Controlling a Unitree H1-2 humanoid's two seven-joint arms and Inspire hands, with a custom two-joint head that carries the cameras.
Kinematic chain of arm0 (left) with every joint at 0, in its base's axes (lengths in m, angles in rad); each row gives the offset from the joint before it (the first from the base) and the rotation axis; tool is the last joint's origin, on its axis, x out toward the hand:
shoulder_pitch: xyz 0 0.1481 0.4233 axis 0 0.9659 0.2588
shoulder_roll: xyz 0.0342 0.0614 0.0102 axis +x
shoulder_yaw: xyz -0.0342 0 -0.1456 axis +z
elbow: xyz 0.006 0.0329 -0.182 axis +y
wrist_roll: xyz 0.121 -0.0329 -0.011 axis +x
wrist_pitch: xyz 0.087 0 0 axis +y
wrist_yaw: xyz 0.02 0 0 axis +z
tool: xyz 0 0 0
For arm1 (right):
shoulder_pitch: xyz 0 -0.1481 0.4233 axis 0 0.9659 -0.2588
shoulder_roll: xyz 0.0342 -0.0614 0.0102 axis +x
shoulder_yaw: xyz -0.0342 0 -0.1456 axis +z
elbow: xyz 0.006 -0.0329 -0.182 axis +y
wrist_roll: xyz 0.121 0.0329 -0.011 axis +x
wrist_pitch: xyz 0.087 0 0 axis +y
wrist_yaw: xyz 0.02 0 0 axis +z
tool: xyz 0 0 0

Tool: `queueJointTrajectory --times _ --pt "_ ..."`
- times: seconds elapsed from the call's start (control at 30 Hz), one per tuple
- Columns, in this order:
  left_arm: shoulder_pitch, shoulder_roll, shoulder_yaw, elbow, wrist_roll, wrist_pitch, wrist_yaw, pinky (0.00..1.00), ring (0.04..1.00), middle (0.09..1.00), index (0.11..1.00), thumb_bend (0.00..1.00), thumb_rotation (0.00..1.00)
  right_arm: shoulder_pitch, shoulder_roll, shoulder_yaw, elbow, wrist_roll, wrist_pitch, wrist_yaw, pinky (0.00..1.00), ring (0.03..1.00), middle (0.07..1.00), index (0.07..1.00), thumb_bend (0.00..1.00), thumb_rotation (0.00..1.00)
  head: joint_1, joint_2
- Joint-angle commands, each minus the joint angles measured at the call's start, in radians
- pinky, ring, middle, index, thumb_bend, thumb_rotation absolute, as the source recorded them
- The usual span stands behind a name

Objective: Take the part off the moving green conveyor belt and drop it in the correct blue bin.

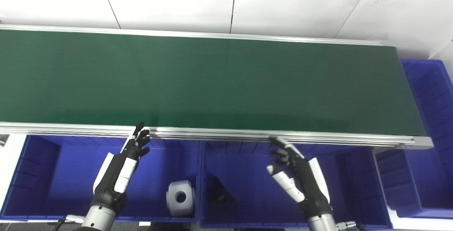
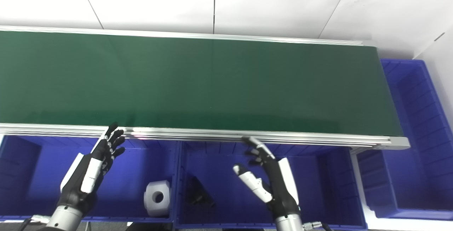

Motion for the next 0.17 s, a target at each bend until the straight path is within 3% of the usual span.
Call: queueJointTrajectory --times 0.0,0.13 --pt "0.011 -0.003 0.001 -0.036 0.012 -0.083 0.009 0.92 0.964 0.977 1.000 0.80 1.00 -0.011 0.020 0.022 -0.019 0.040 -0.133 -0.075 0.95 0.975 0.994 0.986 0.81 1.00 0.000 -0.001" --pt "0.013 -0.006 0.005 -0.031 -0.006 -0.093 0.004 0.94 0.974 0.990 1.000 0.80 1.00 -0.007 0.012 0.041 -0.007 0.070 -0.124 -0.110 0.99 0.993 1.000 1.000 0.78 1.00 -0.003 -0.003"
